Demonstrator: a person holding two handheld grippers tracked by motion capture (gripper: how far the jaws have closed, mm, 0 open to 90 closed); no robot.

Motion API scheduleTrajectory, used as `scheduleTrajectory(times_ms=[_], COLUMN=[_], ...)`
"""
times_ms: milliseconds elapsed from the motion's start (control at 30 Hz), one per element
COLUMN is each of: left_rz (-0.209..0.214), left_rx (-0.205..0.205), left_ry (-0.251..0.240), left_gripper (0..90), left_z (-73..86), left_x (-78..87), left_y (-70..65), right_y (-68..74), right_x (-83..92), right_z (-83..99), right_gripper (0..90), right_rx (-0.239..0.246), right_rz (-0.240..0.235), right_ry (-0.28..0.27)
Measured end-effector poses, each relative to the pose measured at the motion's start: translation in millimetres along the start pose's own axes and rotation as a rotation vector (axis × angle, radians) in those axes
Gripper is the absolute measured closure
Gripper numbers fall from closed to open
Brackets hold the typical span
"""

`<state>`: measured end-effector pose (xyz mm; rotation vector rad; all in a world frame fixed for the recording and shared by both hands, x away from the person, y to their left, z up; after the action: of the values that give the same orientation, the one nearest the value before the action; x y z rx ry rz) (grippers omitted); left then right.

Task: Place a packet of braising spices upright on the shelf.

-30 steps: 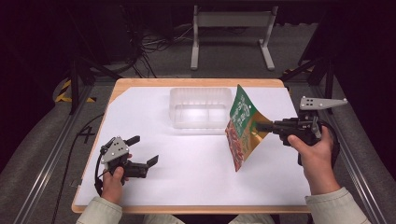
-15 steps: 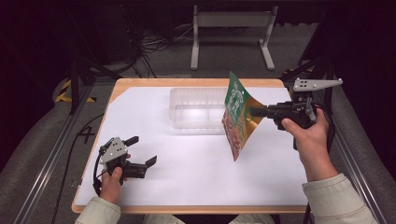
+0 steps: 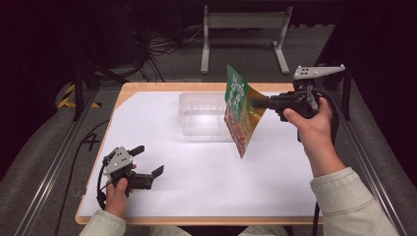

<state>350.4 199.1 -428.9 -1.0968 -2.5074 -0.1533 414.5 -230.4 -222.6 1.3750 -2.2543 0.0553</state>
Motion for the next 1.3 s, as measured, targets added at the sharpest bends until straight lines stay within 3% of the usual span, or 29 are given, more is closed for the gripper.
scheduleTrajectory(times_ms=[700, 1300], left_rz=[-0.056, -0.066], left_rx=[0.032, 0.049], left_ry=[0.011, 0.006], left_gripper=[1.1, 1.0], left_z=[17.6, 22.3], left_x=[26.0, 34.0], left_y=[2.3, 3.9], right_y=[-18.0, -40.1], right_x=[-51.3, -94.2], right_z=[-41.0, -63.3], right_gripper=[89.9, 89.9], right_rx=[0.023, 0.062], right_rz=[-0.009, 0.016], right_ry=[-0.009, -0.024])
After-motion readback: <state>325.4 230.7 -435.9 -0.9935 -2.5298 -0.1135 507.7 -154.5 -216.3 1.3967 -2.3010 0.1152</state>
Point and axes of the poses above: each handheld gripper's, and its own axes: x roughly backward along the jaws, z roughly out of its underside, y roughly to its left, the point moved 2 cm from there along -x, roughly forward along the jaws, and after that the axes turned 4 degrees about y, right-handed, at the moved point
